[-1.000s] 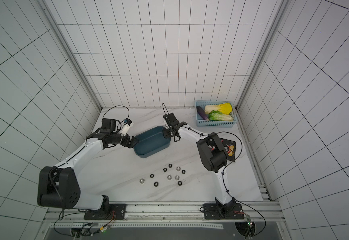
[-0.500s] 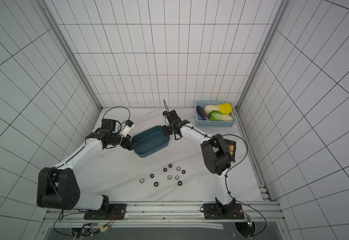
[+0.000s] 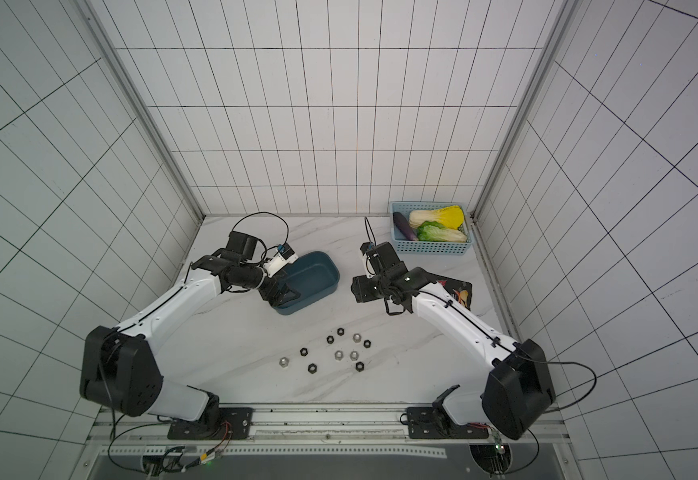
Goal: Put the nuts on the desktop into the storage box
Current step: Pick up the nut from the center of the board.
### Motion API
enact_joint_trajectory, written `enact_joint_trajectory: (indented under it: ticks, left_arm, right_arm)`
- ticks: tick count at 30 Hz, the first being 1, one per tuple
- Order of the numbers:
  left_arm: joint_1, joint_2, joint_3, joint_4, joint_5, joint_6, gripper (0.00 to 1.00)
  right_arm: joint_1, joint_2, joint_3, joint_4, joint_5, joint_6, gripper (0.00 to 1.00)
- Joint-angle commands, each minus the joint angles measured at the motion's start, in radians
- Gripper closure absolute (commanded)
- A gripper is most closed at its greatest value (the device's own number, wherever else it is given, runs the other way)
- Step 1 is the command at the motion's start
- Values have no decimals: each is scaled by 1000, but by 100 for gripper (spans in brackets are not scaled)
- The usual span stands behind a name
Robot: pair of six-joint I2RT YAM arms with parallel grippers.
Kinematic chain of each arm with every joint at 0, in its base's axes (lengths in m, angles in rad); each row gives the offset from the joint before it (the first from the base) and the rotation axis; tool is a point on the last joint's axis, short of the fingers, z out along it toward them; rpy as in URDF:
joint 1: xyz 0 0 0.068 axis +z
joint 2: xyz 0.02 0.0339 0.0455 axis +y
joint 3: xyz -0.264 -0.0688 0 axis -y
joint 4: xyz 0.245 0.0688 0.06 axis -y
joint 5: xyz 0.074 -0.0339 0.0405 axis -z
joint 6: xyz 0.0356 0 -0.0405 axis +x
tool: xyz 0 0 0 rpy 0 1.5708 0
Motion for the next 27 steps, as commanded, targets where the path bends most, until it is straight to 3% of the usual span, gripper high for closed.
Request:
enact_joint_trajectory:
  ticks: [1, 11, 21, 27]
  left_arm:
    - [-34, 20, -2, 4, 30, 23, 2]
    - [-64, 20, -26, 6, 1, 19, 2]
    - [-61, 8, -34, 9, -35, 14, 2]
    - [-60, 5, -36, 10, -42, 15, 2]
  right_arm:
    - [64, -36, -90, -153, 24, 89, 38]
    - [177, 51, -228, -24, 84, 177, 40]
    - [180, 188, -212, 58, 173, 145, 45]
    - [180, 236, -193, 63, 168, 145, 53]
